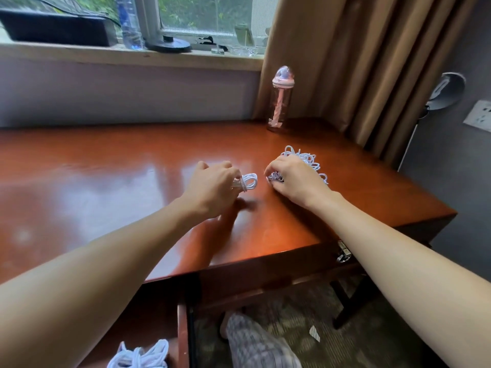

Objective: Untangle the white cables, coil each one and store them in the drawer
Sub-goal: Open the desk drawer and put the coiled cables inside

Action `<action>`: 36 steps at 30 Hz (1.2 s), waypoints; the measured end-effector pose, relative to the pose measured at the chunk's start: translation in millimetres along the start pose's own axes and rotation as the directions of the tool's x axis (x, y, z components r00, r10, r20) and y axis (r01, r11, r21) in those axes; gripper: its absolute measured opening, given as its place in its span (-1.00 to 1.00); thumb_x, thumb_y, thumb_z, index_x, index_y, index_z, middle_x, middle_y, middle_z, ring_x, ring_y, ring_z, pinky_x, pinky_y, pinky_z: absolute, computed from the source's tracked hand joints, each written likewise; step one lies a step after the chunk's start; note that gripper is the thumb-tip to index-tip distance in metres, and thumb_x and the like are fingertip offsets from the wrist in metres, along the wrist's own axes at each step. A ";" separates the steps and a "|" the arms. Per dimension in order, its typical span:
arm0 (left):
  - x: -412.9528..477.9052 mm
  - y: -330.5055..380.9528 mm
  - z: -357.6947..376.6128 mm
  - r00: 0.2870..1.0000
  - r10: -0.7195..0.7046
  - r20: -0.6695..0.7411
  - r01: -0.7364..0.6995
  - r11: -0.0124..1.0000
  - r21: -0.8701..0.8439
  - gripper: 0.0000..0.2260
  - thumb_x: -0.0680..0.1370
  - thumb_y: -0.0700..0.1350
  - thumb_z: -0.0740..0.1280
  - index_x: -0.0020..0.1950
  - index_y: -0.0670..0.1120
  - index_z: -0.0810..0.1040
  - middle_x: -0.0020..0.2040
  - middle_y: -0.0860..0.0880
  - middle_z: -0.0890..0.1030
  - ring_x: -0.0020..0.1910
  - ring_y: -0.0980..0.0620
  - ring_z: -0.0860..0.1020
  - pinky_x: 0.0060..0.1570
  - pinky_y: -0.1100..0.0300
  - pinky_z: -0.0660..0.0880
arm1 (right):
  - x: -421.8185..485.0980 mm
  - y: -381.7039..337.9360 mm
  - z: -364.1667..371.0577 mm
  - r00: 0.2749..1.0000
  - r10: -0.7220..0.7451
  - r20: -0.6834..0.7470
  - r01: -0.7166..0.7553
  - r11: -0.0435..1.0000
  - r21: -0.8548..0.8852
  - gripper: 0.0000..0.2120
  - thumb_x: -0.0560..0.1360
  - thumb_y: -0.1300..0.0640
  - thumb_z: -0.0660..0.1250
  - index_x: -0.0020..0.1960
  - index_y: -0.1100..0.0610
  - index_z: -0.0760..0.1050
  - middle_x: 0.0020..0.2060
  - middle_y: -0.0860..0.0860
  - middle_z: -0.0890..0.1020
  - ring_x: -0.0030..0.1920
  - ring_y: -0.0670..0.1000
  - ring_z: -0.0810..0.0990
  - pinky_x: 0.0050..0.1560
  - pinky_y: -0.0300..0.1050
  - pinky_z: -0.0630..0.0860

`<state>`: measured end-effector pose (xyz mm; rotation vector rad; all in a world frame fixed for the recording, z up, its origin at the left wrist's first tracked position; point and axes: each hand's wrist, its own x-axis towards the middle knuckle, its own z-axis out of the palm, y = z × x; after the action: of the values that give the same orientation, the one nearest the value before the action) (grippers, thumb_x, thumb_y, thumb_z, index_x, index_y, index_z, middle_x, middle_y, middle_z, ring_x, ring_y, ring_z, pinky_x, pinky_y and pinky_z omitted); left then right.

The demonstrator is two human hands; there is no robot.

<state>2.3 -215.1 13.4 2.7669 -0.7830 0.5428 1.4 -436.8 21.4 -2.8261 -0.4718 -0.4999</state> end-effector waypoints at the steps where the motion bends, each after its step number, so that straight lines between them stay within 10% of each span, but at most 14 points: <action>1: -0.8 0.9 -0.1 1.000 -0.001 0.008 0.001 1.000 0.000 -0.79 0.60 0.04 0.30 0.17 0.02 0.59 0.07 0.02 0.58 0.06 -0.07 0.57 0.10 0.03 0.29 | 1.2 -0.5 -2.2 1.000 -0.003 -0.008 0.003 1.000 -0.003 -0.87 0.49 0.23 0.43 0.02 0.08 0.66 0.03 0.04 0.65 0.11 0.14 0.56 0.19 0.10 0.51; 11: -27.3 -3.9 -14.5 1.000 -0.030 0.002 0.030 0.999 -0.031 -0.76 0.62 0.06 0.30 0.22 0.00 0.59 0.08 0.03 0.59 0.08 -0.05 0.58 0.07 0.07 0.22 | -18.4 -23.4 -22.1 0.964 0.244 -0.103 -0.156 0.838 0.523 -0.79 0.55 0.36 0.34 0.04 0.12 0.67 -0.11 -0.07 0.69 -0.17 -0.12 0.63 -0.15 -0.42 0.48; 15: -56.7 -10.3 -25.4 0.999 -0.049 -0.024 0.047 0.998 -0.044 -0.77 0.58 0.04 0.35 0.20 0.01 0.60 0.04 0.04 0.60 0.07 -0.06 0.60 0.07 0.05 0.28 | -35.9 -41.6 -20.9 0.958 0.285 0.013 -0.202 0.643 0.739 -0.67 0.57 0.46 0.27 -0.03 0.07 0.64 -0.16 -0.03 0.71 -0.15 -0.03 0.67 -0.07 -0.26 0.61; 36: -350.7 -43.5 -127.4 0.970 -0.191 0.149 0.200 0.979 -0.044 -0.84 0.50 0.11 0.45 0.03 0.15 0.57 -0.11 0.24 0.59 -0.18 0.14 0.59 -0.09 0.06 0.49 | -140.3 -226.2 -1.2 0.965 -0.248 0.085 0.068 0.551 0.832 -0.83 0.53 0.38 0.42 0.00 0.16 0.68 -0.04 -0.02 0.72 0.03 -0.04 0.69 0.10 -0.24 0.58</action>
<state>-288.2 21.0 -17.0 2.8103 -0.5352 0.2810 -203.1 -266.9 9.4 -1.9000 -0.7640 0.0195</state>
